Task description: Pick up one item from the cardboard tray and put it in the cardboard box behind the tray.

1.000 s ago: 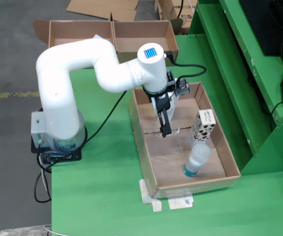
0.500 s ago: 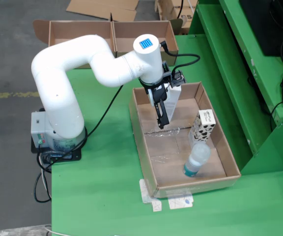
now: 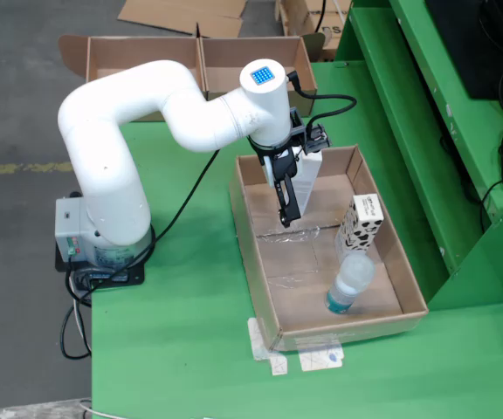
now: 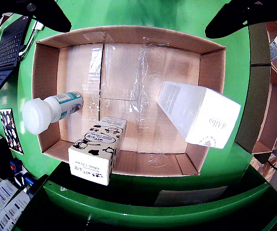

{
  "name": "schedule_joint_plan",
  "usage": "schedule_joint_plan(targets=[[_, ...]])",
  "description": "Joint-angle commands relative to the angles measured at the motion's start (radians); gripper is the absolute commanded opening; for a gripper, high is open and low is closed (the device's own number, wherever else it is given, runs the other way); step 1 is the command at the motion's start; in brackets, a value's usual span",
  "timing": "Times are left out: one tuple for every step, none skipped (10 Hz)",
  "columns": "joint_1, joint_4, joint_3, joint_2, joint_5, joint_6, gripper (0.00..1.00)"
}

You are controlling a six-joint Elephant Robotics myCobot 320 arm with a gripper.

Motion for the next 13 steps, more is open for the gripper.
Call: schedule_joint_plan(targets=[[0.02, 0.004, 0.036, 0.008, 0.001, 0.014, 1.0], [0.039, -0.006, 0.04, 0.012, 0.0, 0.022, 1.0], [0.072, 0.004, 0.022, 0.01, -0.017, 0.055, 1.0], [0.098, 0.011, 0.015, 0.005, -0.026, 0.078, 1.0], [0.113, 0.011, 0.016, 0.001, -0.03, 0.091, 1.0], [0.125, 0.011, 0.021, -0.001, -0.033, 0.104, 1.0], [0.125, 0.011, 0.021, -0.001, -0.033, 0.104, 1.0], [0.14, 0.009, 0.038, -0.016, -0.037, 0.122, 1.0], [0.16, 0.008, 0.054, -0.029, -0.047, 0.145, 1.0], [0.171, 0.009, 0.062, -0.038, -0.051, 0.156, 1.0], [0.188, 0.007, 0.08, -0.055, -0.057, 0.174, 1.0], [0.188, 0.007, 0.08, -0.055, -0.057, 0.174, 1.0], [0.188, 0.007, 0.08, -0.055, -0.057, 0.174, 1.0]])
